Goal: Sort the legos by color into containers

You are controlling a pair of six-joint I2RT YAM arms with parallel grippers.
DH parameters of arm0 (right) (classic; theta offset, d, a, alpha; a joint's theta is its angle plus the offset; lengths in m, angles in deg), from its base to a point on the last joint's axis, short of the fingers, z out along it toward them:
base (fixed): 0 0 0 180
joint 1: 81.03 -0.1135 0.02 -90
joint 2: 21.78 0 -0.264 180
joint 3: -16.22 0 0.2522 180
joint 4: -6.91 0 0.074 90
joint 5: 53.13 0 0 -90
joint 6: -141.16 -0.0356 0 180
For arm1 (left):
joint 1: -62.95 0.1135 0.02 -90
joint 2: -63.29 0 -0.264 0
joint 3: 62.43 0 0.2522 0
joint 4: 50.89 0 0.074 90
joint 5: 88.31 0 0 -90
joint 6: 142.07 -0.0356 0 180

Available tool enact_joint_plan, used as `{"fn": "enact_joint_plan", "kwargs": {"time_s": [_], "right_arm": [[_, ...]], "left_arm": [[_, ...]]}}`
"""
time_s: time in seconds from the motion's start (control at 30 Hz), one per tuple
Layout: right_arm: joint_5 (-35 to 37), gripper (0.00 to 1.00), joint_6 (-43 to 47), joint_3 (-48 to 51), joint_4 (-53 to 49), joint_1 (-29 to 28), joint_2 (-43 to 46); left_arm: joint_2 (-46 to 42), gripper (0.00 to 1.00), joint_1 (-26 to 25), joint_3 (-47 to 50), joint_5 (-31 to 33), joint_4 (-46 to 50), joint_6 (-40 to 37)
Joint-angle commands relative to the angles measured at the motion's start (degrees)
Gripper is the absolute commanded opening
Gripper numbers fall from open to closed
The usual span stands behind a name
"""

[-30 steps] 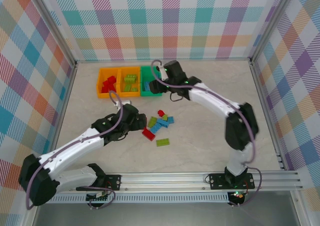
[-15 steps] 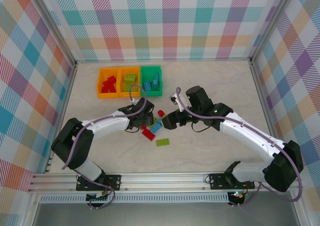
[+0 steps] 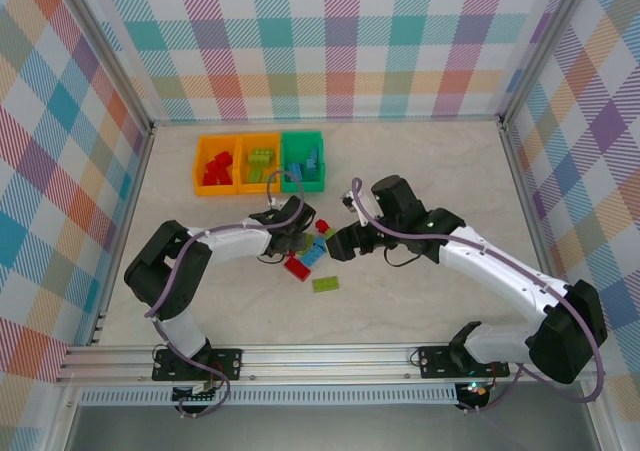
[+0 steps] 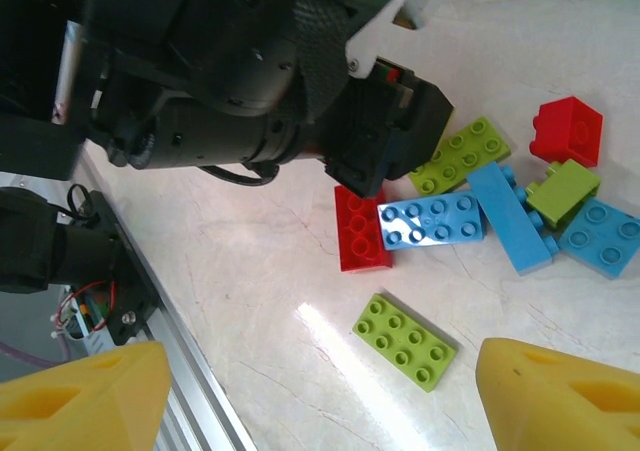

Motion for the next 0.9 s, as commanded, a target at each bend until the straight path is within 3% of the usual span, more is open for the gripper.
{"fn": "enact_joint_plan", "kwargs": {"time_s": [0.0, 0.17, 0.33, 0.57, 0.77, 0.87], "right_arm": [[0.53, 0.80, -0.89, 0.44, 1.22, -0.25, -0.65], [0.28, 0.80, -1.25, 0.42, 2.12, -0.24, -0.02], [0.59, 0.80, -0.89, 1.03, 3.13, -0.25, -0.62], [-0.03, 0.80, -2.21, 2.45, 4.49, -0.25, 0.27], [1.06, 0.80, -2.71, 3.46, 3.01, -0.23, 2.75], [2.77, 0.80, -3.40, 4.25, 2.22, -0.23, 3.98]], "left_arm": [[-4.33, 0.21, 0.67, 1.13, 2.84, 1.30, -0.68], [-14.07, 0.21, 1.70, 0.48, 8.13, 3.72, -4.01], [-17.82, 0.21, 9.92, -3.06, 7.93, 1.46, -8.74], [-6.04, 0.21, 26.20, -16.35, 2.92, -0.59, -7.69], [7.38, 0.22, 34.06, -28.54, -3.45, 4.18, -3.76], [10.33, 0.30, 37.20, -30.35, -6.89, 2.92, -2.31]]}}
